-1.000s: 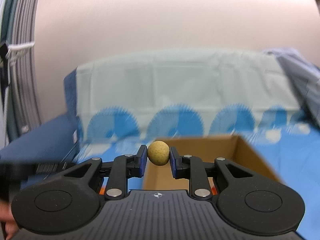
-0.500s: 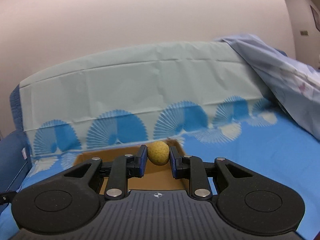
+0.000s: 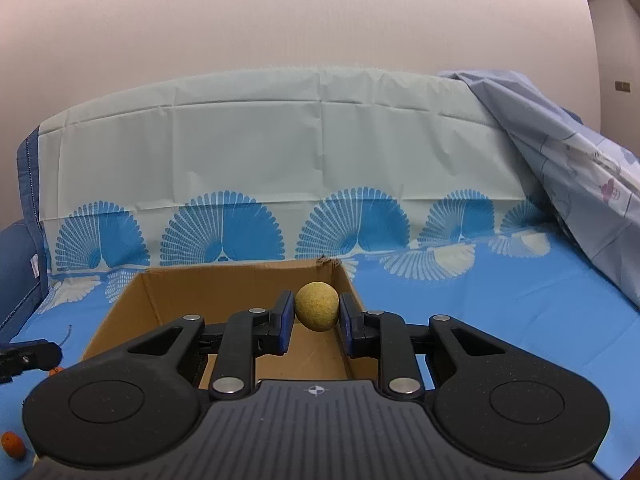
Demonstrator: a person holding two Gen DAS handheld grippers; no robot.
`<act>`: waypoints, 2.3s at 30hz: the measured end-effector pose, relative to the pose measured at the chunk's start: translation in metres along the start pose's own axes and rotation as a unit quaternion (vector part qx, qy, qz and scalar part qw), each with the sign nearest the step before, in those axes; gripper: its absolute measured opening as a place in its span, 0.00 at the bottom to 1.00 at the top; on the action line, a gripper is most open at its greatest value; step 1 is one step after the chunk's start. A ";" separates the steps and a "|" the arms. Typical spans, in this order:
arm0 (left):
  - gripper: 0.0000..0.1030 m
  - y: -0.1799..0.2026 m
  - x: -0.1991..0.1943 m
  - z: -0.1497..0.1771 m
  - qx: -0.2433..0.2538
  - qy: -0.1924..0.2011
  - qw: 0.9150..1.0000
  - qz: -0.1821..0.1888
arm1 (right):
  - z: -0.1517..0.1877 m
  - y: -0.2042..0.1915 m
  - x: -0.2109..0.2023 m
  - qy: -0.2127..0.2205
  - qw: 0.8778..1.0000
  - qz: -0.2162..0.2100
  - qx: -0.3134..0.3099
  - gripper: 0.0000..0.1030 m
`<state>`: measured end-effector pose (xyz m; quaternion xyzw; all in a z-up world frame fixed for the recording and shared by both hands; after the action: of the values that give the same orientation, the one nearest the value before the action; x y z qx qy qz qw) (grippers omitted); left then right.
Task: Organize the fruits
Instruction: 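Carry the black cherry and yellow-green fruit over the box with both tools, then lower the held black cherry and yellow-green fruit into the box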
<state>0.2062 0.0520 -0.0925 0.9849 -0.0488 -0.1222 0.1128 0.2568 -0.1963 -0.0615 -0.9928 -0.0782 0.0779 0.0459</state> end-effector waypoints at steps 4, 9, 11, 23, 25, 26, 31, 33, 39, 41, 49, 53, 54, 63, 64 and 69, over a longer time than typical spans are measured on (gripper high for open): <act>0.26 0.010 0.003 0.004 0.011 -0.001 1.000 0.012 | 0.001 -0.004 0.003 -0.006 1.000 -0.003 -0.001 0.24; 0.26 0.018 0.003 0.005 0.022 -0.002 0.999 0.025 | 0.005 -0.011 0.005 -0.010 1.000 -0.008 -0.015 0.24; 0.26 0.020 0.004 0.006 0.025 -0.003 0.999 0.029 | 0.006 -0.012 0.005 -0.011 1.000 -0.009 -0.016 0.24; 0.26 0.035 0.003 0.012 0.043 -0.005 0.998 0.047 | 0.006 -0.016 0.004 -0.012 0.999 -0.011 -0.027 0.24; 0.26 0.036 0.003 0.014 0.045 -0.007 0.998 0.050 | 0.006 -0.017 0.004 -0.013 0.999 -0.011 -0.027 0.24; 0.26 0.037 0.003 0.014 0.047 -0.008 0.998 0.051 | 0.006 -0.017 0.004 -0.014 0.999 -0.012 -0.029 0.24; 0.26 0.042 0.005 0.018 0.057 -0.011 0.997 0.056 | 0.008 -0.019 0.004 -0.015 0.999 -0.016 -0.036 0.24; 0.26 0.045 0.006 0.019 0.063 -0.012 0.996 0.058 | 0.009 -0.019 0.005 -0.017 0.999 -0.016 -0.038 0.24; 0.26 0.049 0.007 0.025 0.076 -0.016 0.995 0.063 | 0.010 -0.021 0.006 -0.018 0.999 -0.016 -0.039 0.24; 0.26 0.051 0.008 0.026 0.079 -0.016 0.995 0.063 | 0.010 -0.022 0.008 -0.019 0.999 -0.018 -0.041 0.24; 0.26 0.054 0.014 0.029 0.083 -0.023 0.994 0.067 | 0.010 -0.023 0.010 -0.020 0.999 -0.022 -0.043 0.24; 0.26 0.057 0.015 0.032 0.087 -0.025 0.994 0.068 | 0.012 -0.025 0.011 -0.021 0.998 -0.022 -0.046 0.24; 0.26 0.058 0.015 0.032 0.088 -0.025 0.994 0.068 | 0.012 -0.025 0.012 -0.021 0.998 -0.022 -0.046 0.24; 0.26 0.058 0.016 0.033 0.088 -0.028 0.994 0.067 | 0.014 -0.029 0.013 -0.022 0.998 -0.025 -0.047 0.24; 0.26 0.058 0.016 0.033 0.088 -0.028 0.994 0.067 | 0.014 -0.030 0.013 -0.022 0.998 -0.026 -0.047 0.24; 0.26 0.056 0.017 0.035 0.087 -0.030 0.994 0.064 | 0.015 -0.033 0.014 -0.023 0.998 -0.027 -0.050 0.24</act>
<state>0.2104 -0.0122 -0.1162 0.9817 -0.1256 -0.1396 0.0331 0.2632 -0.1605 -0.0747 -0.9893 -0.1102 0.0959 -0.0031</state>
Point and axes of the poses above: each gripper's, at about its wrist camera, not at the fingertips, and x roughly the way its jaws point, y to its right, z to its underside, the point moved 8 cm from there along x, roughly the way its jaws point, and after that the axes turned 10 degrees about y, right-handed, at the moved point
